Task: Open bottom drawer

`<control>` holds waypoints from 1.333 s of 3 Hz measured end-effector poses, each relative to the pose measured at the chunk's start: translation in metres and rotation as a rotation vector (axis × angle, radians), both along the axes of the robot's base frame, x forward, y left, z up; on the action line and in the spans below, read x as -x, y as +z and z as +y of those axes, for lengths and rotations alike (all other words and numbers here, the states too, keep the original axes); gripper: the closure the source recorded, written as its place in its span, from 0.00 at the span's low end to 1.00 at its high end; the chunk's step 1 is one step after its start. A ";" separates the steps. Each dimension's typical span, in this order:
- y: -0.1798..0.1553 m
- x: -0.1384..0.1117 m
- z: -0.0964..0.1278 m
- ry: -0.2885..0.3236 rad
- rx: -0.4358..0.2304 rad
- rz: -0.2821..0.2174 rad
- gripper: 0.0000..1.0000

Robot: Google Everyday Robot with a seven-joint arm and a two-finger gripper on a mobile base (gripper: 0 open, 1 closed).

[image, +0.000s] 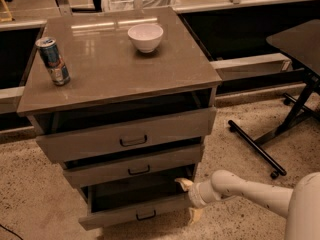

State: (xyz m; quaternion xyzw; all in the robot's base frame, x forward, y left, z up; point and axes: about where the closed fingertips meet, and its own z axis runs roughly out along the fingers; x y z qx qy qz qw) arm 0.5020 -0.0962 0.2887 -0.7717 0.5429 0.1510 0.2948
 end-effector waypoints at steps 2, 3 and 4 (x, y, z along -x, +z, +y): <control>-0.050 -0.015 0.020 0.019 0.019 0.054 0.00; -0.102 -0.022 0.020 0.023 0.073 0.148 0.06; -0.120 -0.023 0.012 0.008 0.100 0.190 0.29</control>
Offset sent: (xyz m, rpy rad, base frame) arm 0.0349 0.0163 -0.1143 -0.0489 0.1342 0.0014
